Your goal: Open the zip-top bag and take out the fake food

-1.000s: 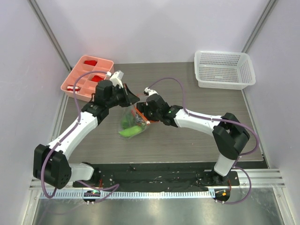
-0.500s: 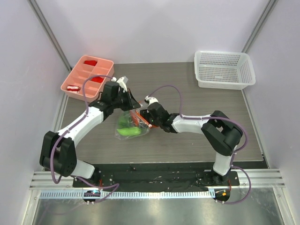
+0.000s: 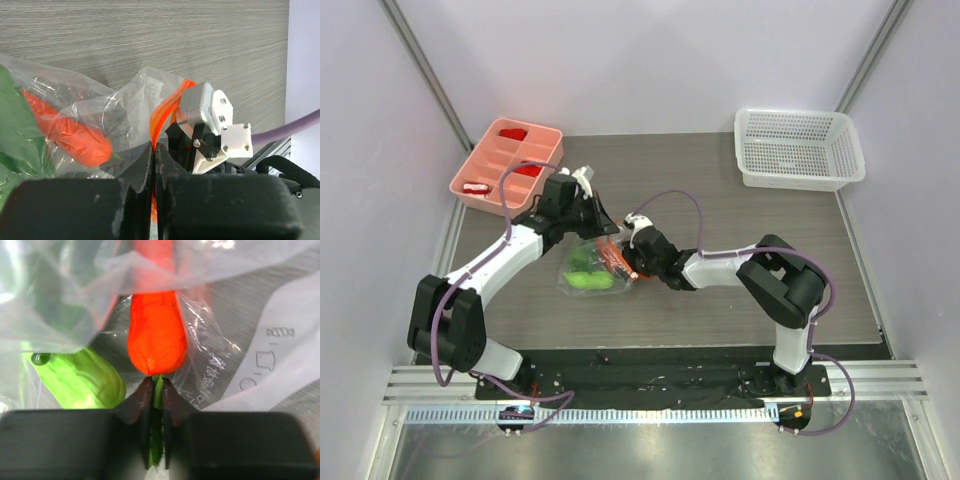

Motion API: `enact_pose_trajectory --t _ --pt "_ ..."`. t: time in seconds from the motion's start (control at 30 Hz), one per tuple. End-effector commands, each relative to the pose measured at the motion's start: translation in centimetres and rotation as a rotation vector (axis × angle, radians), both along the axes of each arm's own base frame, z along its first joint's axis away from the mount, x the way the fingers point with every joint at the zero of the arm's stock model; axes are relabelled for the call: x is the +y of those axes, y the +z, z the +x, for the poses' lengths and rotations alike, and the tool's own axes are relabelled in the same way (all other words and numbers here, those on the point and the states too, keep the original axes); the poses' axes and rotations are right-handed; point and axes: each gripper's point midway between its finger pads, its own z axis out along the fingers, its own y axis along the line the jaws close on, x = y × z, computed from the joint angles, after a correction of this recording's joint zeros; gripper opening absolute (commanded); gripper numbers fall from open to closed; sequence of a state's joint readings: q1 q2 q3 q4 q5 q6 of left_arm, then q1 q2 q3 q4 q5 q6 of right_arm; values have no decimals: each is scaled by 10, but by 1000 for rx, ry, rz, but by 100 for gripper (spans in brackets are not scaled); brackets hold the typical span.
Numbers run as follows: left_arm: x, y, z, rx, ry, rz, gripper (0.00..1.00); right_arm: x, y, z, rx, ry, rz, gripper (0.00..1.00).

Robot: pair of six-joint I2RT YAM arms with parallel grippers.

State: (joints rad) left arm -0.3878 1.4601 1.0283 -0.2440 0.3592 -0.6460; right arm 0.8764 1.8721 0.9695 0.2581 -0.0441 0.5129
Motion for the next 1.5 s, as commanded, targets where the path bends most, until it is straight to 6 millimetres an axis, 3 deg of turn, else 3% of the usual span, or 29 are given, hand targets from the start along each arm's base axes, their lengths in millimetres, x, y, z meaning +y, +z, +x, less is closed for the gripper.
enact_pose_trajectory --t 0.0,0.17,0.37,0.47,0.67,0.77,0.9,1.07,1.17,1.27,1.37,1.43,1.47 --pt "-1 21 11 -69 3 -6 0 8 42 -1 -28 -8 96 3" --pt "-5 25 9 -78 -18 -23 0 4 84 9 -42 -49 114 1" --pt "-6 33 7 -103 -30 -37 0 -2 114 18 35 -85 184 1" --pt "-5 36 7 -119 -24 -32 0 -12 123 17 57 -74 162 1" --pt "-3 37 8 -131 -19 -22 0 -33 166 2 29 -21 193 1" --pt "-1 36 9 -129 -14 -11 0 -48 179 -12 25 -2 198 1" --pt "4 40 11 -148 5 5 0 -85 185 -21 17 -30 153 1" --pt "12 45 12 -170 35 32 0 -135 221 -22 -59 -117 175 1" --pt "12 44 12 -166 39 30 0 -158 255 -12 -131 -182 218 1" --pt "12 44 13 -162 36 26 0 -178 276 7 -191 -272 229 1" --pt "10 45 12 -162 30 16 0 -211 289 39 -267 -436 195 1" --pt "8 49 11 -169 25 -1 0 -231 286 64 -279 -538 184 1" --pt "8 51 10 -173 25 -6 0 -253 292 82 -310 -614 205 1"
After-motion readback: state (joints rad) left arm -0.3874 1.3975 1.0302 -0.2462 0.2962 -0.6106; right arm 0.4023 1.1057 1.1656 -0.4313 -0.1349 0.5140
